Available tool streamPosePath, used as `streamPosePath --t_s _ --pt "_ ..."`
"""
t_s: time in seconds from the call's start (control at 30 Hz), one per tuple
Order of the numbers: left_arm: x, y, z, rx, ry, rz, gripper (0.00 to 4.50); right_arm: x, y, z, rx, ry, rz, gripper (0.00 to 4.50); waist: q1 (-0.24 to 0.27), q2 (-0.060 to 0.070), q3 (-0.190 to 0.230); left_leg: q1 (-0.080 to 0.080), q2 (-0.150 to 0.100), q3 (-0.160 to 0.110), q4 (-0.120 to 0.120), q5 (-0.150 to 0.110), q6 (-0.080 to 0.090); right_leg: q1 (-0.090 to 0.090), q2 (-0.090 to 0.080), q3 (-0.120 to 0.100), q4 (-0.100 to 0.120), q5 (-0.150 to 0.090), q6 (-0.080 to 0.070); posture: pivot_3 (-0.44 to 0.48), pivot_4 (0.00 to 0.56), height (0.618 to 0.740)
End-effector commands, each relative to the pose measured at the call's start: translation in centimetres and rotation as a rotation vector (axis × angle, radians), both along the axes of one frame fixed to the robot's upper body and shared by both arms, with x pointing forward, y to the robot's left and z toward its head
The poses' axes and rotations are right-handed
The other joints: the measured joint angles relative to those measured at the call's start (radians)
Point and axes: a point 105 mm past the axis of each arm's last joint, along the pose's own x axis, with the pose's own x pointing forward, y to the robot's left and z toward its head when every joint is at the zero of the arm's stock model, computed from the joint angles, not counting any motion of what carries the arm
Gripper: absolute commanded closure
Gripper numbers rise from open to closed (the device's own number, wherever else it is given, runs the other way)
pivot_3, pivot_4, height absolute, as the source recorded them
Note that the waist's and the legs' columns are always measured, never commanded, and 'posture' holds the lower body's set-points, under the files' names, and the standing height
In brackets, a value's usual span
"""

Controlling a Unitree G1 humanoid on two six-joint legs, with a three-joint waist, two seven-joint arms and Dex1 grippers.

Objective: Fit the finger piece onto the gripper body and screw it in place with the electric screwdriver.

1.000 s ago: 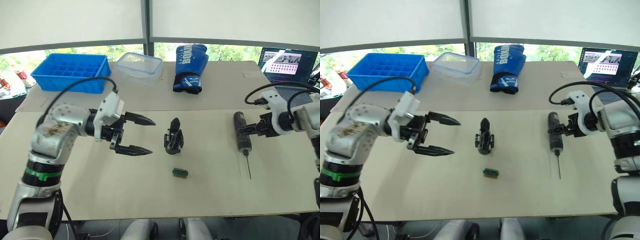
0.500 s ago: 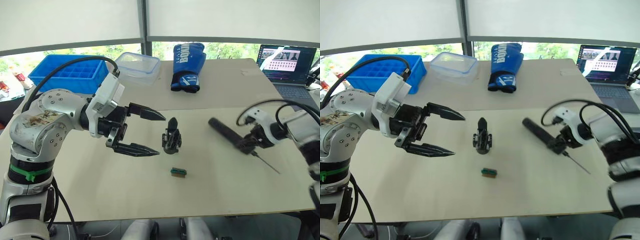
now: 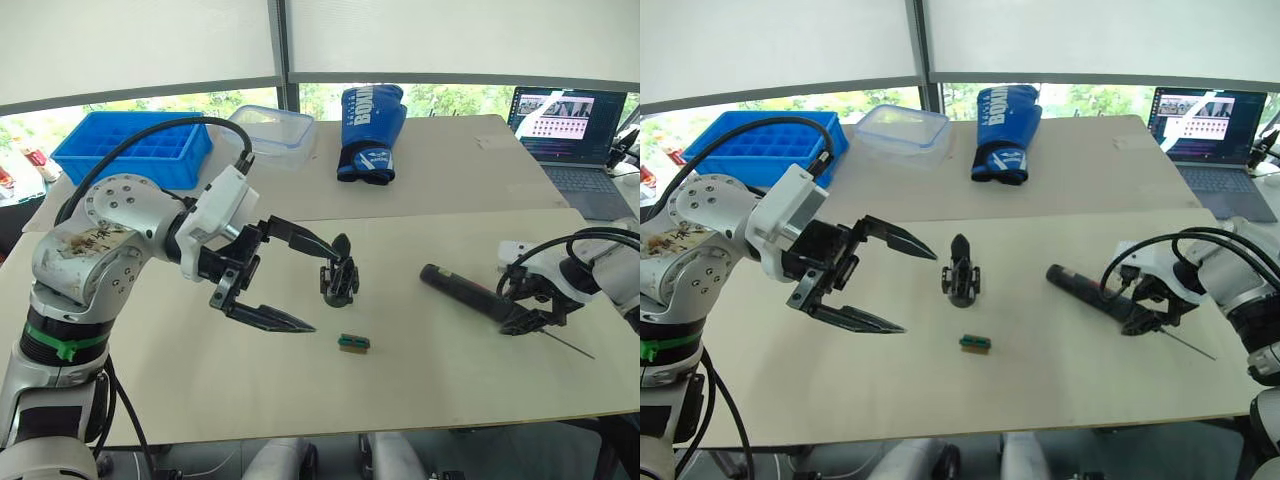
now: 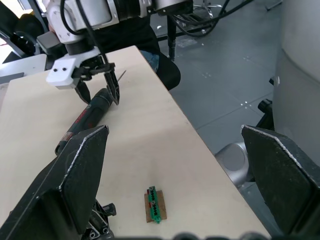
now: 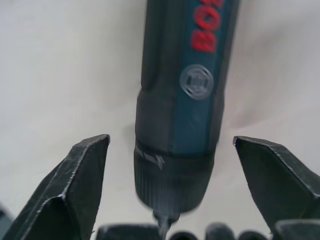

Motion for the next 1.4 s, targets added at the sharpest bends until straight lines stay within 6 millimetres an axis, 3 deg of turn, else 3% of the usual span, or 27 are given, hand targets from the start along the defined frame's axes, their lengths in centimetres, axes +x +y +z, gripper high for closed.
streamPosePath --t_s 0.03,0.23,0.33,0.43,0.5,0.6,0.63,0.67,0.73,0.87,0.97,1.03,1.2,1.4 --pt "-0.6 0.0 -0.1 0.014 -0.037 -0.025 0.00 0.7 0.2 0.8 0.000 -0.045 -0.057 0.27 0.000 0.000 0.000 0.000 0.000 0.000 0.000 0.000 0.000 0.000 0.000 0.000 0.000 0.000 0.000 0.000 0.150 0.740" --pt "-0.6 -0.2 -0.7 0.024 -0.039 -0.029 0.00 1.4 1.5 -0.7 0.015 -0.034 -0.071 0.27 0.000 -0.001 0.000 0.000 0.000 0.000 0.000 0.000 0.000 0.000 0.000 0.001 0.000 0.000 0.000 0.000 0.150 0.740" --pt "-0.4 -0.3 -1.4 0.044 -0.061 -0.016 0.00 1.0 1.9 -1.4 -0.005 0.000 -0.039 1.01 -0.001 -0.001 0.000 0.002 0.000 0.000 0.000 0.000 0.000 0.002 0.000 0.001 0.000 0.000 0.000 0.000 0.150 0.740" --pt "-0.6 -0.3 -1.4 0.042 -0.057 -0.020 0.00 0.2 1.5 -1.9 -0.046 0.021 0.032 2.09 0.000 -0.001 0.000 0.003 0.000 -0.001 0.000 0.000 0.000 0.003 0.000 0.001 -0.001 0.000 0.000 0.000 0.150 0.740" --pt "-0.6 -0.2 -1.4 0.040 -0.053 -0.021 0.00 -0.4 1.0 -1.7 -0.075 0.007 0.120 2.59 0.004 -0.001 0.000 0.003 0.000 -0.002 0.000 0.000 0.000 0.004 0.000 0.000 -0.001 0.000 0.000 0.000 0.150 0.740" --pt "-0.6 -0.2 -1.4 0.032 -0.027 -0.018 0.00 -0.3 2.2 0.6 -0.118 -0.140 0.511 2.59 0.013 -0.001 0.000 0.003 0.000 -0.002 0.000 -0.001 -0.001 0.004 0.000 -0.001 -0.001 0.000 0.000 0.000 0.150 0.740" --pt "-0.6 -0.1 -1.7 0.031 -0.011 -0.015 0.00 0.2 3.0 2.0 -0.103 -0.227 0.562 2.59 0.012 -0.001 0.000 0.003 -0.001 -0.002 0.000 -0.001 -0.001 0.004 0.000 -0.001 -0.001 0.000 0.000 0.000 0.150 0.740" --pt "-0.6 -0.1 -2.2 0.032 0.021 -0.010 0.00 1.0 4.5 4.2 -0.026 -0.362 0.529 2.59 0.009 0.000 0.001 0.004 -0.001 -0.001 0.000 -0.001 -0.002 0.004 0.000 -0.001 -0.001 0.000 0.001 0.000 0.150 0.740" --pt "-0.5 0.1 -3.2 0.039 0.066 -0.001 0.00 0.7 6.1 6.8 0.105 -0.489 0.481 2.59 -0.002 0.002 0.002 0.004 -0.001 0.001 0.000 -0.001 -0.001 0.004 0.000 0.000 0.000 0.000 0.001 0.000 0.150 0.740" --pt "-1.2 0.7 -5.9 0.097 0.213 0.007 0.00 -3.7 10.0 10.0 0.483 -0.649 0.452 2.59 0.008 0.002 0.003 0.003 0.002 -0.003 -0.001 0.001 0.001 0.000 0.001 0.001 0.005 -0.002 -0.003 0.000 0.150 0.740" --pt "-1.3 0.9 -7.4 0.096 0.200 0.025 0.00 -6.5 12.4 11.5 0.744 -0.727 0.354 2.59 0.014 0.002 0.003 0.002 0.003 -0.005 -0.001 0.000 0.000 0.000 0.003 0.002 0.005 -0.003 -0.005 0.000 0.150 0.740" --pt "-1.3 1.0 -8.5 0.097 0.178 0.037 0.00 -8.3 13.8 11.7 0.922 -0.767 0.278 2.59 0.020 0.002 0.003 0.003 0.003 -0.005 -0.001 0.000 0.000 0.001 0.002 0.003 0.005 -0.003 -0.005 0.000 0.150 0.740" --pt "-0.9 1.0 -10.5 0.064 0.139 0.105 0.00 -9.6 15.9 11.3 1.161 -0.826 0.125 2.59 0.031 0.001 0.003 0.014 0.001 -0.005 -0.002 -0.006 -0.003 0.014 0.001 0.003 0.000 -0.002 -0.002 0.000 0.150 0.740" --pt "0.5 1.1 -12.5 0.013 0.114 0.205 0.00 -9.6 17.9 10.2 1.252 -0.835 0.094 2.59 0.028 0.001 0.003 0.016 0.000 -0.002 -0.003 -0.003 0.005 0.014 0.007 0.000 0.000 -0.002 -0.001 0.000 0.150 0.740"
